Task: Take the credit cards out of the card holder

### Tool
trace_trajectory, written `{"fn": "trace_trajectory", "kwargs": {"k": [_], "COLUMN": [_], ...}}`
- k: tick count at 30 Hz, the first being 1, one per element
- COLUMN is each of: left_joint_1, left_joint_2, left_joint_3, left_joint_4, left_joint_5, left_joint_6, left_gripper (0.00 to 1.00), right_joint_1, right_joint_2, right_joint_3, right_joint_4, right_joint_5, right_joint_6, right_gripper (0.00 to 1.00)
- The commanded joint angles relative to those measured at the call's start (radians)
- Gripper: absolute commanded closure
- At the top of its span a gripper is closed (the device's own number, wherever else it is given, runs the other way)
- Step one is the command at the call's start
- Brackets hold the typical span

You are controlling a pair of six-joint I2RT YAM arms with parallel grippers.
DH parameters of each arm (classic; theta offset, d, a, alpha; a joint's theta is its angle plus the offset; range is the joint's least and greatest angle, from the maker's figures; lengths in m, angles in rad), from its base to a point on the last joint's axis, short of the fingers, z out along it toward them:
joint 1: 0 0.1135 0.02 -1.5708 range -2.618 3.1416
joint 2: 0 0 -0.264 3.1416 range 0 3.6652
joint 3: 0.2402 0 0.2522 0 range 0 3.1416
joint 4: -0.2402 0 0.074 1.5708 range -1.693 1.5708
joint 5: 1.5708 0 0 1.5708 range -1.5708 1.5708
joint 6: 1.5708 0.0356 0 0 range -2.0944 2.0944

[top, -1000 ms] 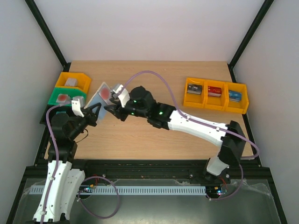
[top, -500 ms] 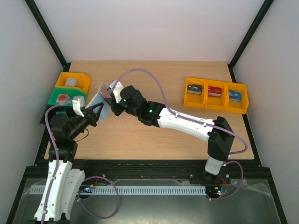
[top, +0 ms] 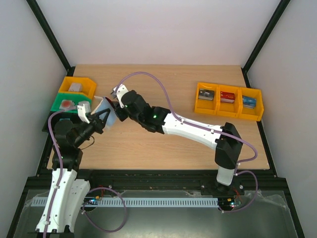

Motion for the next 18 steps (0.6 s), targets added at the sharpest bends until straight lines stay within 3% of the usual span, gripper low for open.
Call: {"fn": "trace_trajectory", "kwargs": {"k": [1,9,18], "left_joint_1": [-0.003,-0.003,-0.003], "left_joint_2": [-0.011,-0.003,-0.008], "left_joint_3": [-0.005,-0.015,-0.022], "left_joint_4": [0.064,0.114,0.165], "left_joint_5": [0.084,0.140,0.234], "left_joint_6": [-0.006,-0.020,-0.049], "left_gripper": [0.98,0.98,0.98], "right_joint_1": [-0.010,0.003,-0.011], "right_joint_2": [0.034,0.088,0.088], "right_joint_3": [0.047,0.107,0.094], "right_joint_4": [-0.051,-0.040,0.011], "right_joint_5": [0.127,-0.013,-0.267], "right_joint_6": [-0.002,-0.032,-0.068], "right_gripper": [0.78,0.80,0.62]}}
